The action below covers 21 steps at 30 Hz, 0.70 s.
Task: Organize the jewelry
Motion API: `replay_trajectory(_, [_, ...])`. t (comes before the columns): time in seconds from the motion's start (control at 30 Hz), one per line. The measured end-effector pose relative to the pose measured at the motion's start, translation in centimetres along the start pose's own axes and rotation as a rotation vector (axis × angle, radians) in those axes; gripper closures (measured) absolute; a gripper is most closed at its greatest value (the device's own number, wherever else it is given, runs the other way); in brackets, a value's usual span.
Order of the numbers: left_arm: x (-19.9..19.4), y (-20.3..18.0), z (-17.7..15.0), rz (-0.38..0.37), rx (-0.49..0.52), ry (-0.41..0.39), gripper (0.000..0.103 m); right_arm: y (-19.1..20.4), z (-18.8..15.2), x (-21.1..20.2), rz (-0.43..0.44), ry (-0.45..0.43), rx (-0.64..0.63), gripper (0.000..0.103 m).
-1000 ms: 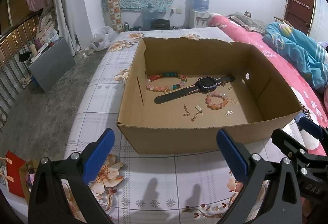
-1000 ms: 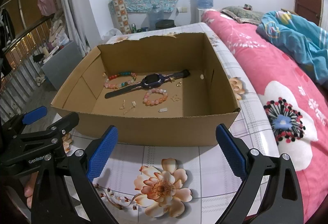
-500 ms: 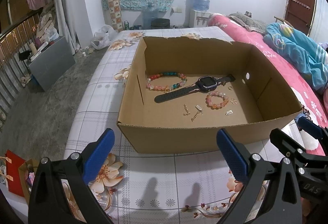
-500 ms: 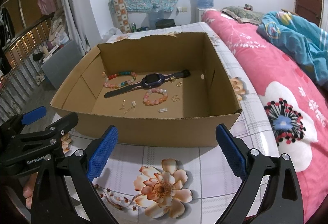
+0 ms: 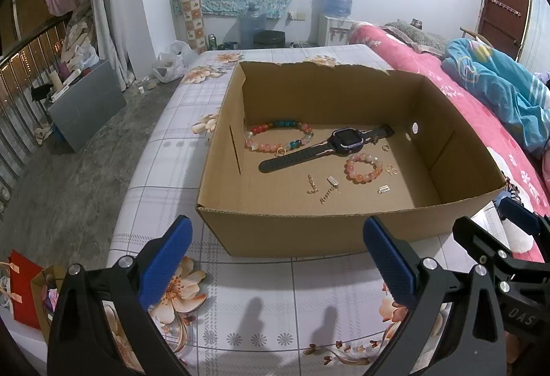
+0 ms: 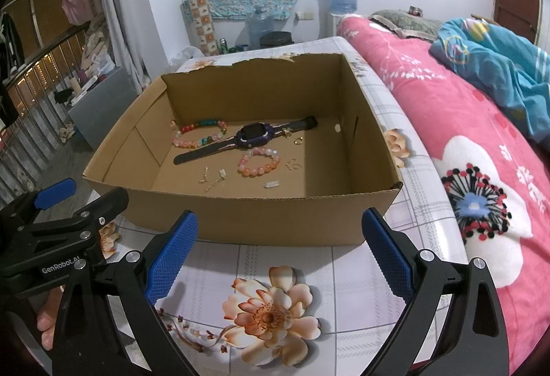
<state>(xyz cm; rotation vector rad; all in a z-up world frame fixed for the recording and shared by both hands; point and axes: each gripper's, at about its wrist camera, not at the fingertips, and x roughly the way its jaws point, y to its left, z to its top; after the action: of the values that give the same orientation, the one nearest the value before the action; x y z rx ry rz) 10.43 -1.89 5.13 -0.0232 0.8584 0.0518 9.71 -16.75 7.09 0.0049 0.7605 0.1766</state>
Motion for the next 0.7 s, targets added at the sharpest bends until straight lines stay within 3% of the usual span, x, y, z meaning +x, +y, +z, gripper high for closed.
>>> replay_trajectory(0.7, [-0.04,0.10,0.03,0.000,-0.002,0.003,0.005,-0.05,0.09,0.08,0.000,0.000,-0.001,0.011])
